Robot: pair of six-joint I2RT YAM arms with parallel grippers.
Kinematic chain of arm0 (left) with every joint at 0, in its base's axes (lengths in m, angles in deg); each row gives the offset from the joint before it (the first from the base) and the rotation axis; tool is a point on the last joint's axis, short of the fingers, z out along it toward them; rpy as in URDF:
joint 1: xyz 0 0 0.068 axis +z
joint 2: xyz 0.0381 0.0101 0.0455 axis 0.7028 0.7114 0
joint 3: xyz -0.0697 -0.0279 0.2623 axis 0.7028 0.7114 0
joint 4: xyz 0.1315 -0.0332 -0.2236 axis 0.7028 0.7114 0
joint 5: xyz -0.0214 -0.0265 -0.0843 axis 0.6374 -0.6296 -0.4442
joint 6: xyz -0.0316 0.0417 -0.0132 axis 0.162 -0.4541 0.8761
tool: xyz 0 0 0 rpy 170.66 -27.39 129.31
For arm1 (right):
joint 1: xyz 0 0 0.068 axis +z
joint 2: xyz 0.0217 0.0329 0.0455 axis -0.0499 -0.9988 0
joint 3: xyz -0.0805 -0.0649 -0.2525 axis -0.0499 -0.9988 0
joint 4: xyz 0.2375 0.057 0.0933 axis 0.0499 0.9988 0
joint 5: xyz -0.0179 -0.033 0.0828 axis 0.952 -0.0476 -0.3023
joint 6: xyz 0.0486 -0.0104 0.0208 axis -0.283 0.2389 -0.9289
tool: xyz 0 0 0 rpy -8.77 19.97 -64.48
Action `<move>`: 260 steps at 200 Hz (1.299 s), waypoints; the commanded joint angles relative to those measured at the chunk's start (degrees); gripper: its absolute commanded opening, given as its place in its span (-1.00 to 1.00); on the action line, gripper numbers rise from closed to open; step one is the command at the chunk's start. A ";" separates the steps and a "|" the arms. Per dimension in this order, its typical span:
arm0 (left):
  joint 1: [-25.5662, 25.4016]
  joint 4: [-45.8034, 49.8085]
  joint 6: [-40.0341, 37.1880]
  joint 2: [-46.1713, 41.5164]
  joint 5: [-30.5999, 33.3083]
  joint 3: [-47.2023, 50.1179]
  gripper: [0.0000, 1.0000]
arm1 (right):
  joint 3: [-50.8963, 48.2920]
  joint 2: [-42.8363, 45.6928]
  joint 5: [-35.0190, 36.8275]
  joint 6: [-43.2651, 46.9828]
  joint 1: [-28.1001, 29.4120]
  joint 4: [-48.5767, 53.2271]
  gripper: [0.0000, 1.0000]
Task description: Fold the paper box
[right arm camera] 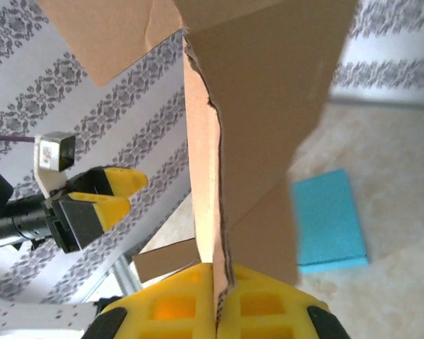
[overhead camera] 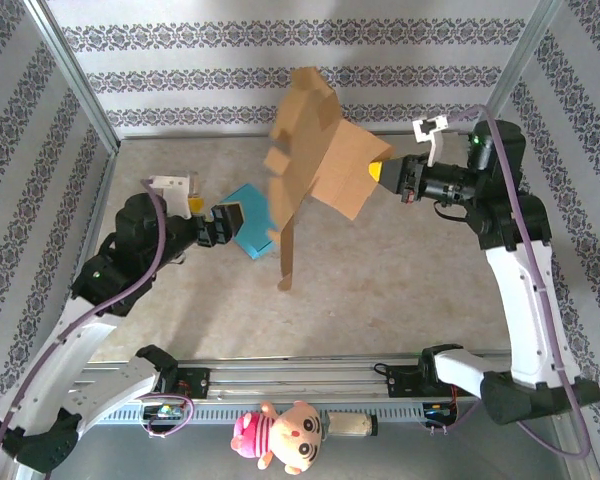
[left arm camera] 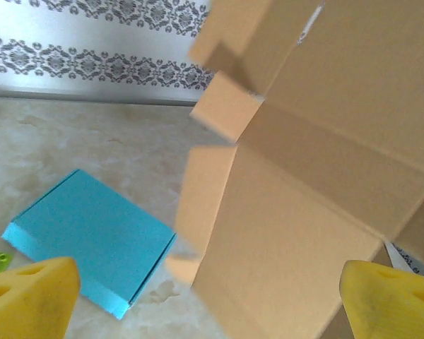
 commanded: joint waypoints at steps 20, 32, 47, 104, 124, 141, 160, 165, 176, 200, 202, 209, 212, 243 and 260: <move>1.65 7.98 0.02 0.72 -4.51 -1.66 0.89 | 6.49 -12.99 10.04 13.78 2.34 18.99 -1.00; 2.00 8.59 1.06 2.32 -6.31 -1.90 0.89 | 8.36 -17.77 20.02 16.46 3.41 23.73 -1.00; 2.26 9.23 2.41 5.40 -7.75 -2.24 0.90 | 10.01 -23.10 33.50 18.38 4.60 27.78 -1.00; 2.48 2.07 10.94 24.55 -16.43 -4.52 0.91 | 19.06 -41.20 56.10 23.83 3.18 31.67 -1.00; 2.32 -0.99 12.12 30.83 -14.16 -5.10 0.91 | 18.66 -44.18 59.55 23.30 3.17 29.47 -1.00; 2.29 0.22 10.73 37.64 -9.46 -8.11 0.91 | 16.49 -44.71 60.28 22.03 3.07 26.94 -1.00; 2.36 2.81 7.92 45.68 -9.38 -13.41 0.86 | 13.35 -43.91 61.30 20.26 2.62 23.55 -1.00; 2.10 2.85 7.60 47.70 -11.56 -14.85 0.83 | 12.81 -43.75 61.33 19.73 2.44 22.90 -1.00; 1.29 1.59 7.73 51.59 -16.28 -16.90 0.80 | 11.41 -43.49 60.89 18.68 2.03 21.36 -1.00; 0.10 1.60 9.41 57.96 -18.03 -19.89 0.78 | 9.05 -43.21 58.88 17.64 1.50 19.34 -1.00; 0.16 1.22 9.60 58.24 -17.79 -19.76 0.78 | 8.97 -43.24 58.63 17.58 1.46 19.25 -1.00; 0.15 0.23 10.01 59.26 -16.51 -19.31 0.76 | 8.94 -43.39 58.21 17.49 1.41 19.10 -1.00; 0.13 -0.02 10.04 59.70 -16.15 -19.26 0.74 | 8.95 -43.47 58.11 17.40 1.41 19.10 -1.00; 0.10 -8.83 10.33 63.23 -26.82 -18.28 0.27 | 9.21 -43.76 58.01 16.34 1.28 18.54 -1.00; 0.08 -15.38 11.26 63.29 -31.50 -17.57 -0.26 | 8.37 -42.25 58.37 15.04 1.26 17.37 -1.00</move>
